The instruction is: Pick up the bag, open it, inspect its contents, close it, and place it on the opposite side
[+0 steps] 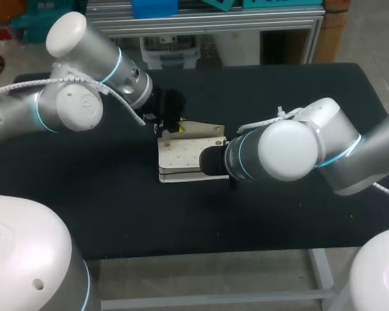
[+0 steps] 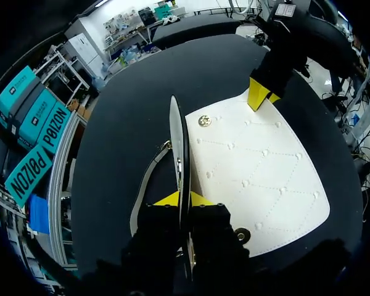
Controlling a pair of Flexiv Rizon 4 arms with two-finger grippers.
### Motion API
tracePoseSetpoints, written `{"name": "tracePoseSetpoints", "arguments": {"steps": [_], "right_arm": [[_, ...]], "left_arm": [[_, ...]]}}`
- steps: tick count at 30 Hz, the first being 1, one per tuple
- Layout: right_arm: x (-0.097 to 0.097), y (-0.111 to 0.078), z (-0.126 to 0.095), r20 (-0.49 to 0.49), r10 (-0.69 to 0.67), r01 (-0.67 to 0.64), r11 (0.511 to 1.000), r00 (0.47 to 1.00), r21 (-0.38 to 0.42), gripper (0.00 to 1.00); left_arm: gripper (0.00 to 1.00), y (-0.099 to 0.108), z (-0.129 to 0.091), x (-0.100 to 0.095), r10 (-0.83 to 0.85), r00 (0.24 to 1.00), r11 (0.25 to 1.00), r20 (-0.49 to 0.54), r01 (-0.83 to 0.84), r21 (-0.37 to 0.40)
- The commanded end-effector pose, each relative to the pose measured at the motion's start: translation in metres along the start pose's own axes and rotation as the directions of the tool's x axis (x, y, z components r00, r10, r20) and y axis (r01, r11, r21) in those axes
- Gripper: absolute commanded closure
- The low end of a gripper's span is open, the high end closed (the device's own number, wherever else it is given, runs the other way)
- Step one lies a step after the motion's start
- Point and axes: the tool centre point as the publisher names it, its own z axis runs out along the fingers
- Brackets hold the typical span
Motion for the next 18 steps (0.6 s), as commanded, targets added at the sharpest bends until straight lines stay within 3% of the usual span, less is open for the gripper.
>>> {"name": "tracePoseSetpoints", "arguments": {"steps": [1,4,5,8,10,12,13,18], "right_arm": [[0.0044,-0.0029,0.0031,0.036,0.001,-0.001,1.0,0.999,-0.014,1.0],[0.0044,-0.0029,0.0031,0.036,0.001,-0.001,1.0,0.999,-0.014,1.0],[0.0044,-0.0029,0.0031,0.036,0.001,-0.001,1.0,0.999,-0.014,1.0],[0.0044,-0.0029,0.0031,0.036,0.001,-0.001,1.0,0.999,-0.014,1.0],[0.0044,-0.0029,0.0031,0.036,0.001,-0.001,1.0,0.999,-0.014,1.0],[0.0044,-0.0029,0.0031,0.036,0.001,-0.001,1.0,0.999,-0.014,1.0],[0.0044,-0.0029,0.0031,0.036,0.001,-0.001,1.0,0.999,-0.014,1.0],[0.0044,-0.0029,0.0031,0.036,0.001,-0.001,1.0,0.999,-0.014,1.0]], "left_arm": [[1.0,0.0014,0.0001,0.0021,0.011,1.0,1.0,-0.012,-0.011,0.024],[1.0,0.0005,0.0015,0.0033,0.013,0.999,0.999,-0.032,-0.011,0.05],[0.8,0.0005,0.0022,0.0036,0.012,0.999,0.999,-0.033,-0.01,0.052],[0.64,0.0012,0.0037,0.0036,0.006,0.999,0.998,-0.045,-0.003,0.068],[0.71,0.0016,0.0044,0.0033,0.003,0.999,0.997,-0.049,0.001,0.074],[0.87,0.0019,0.0049,0.0026,0.0,0.999,0.997,-0.055,0.004,0.08],[0.99,0.0019,0.0052,0.0023,-0.001,0.998,0.996,-0.057,0.006,0.084],[0.98,0.0024,0.0077,0.0017,-0.013,0.997,0.994,-0.077,0.021,0.109]]}}
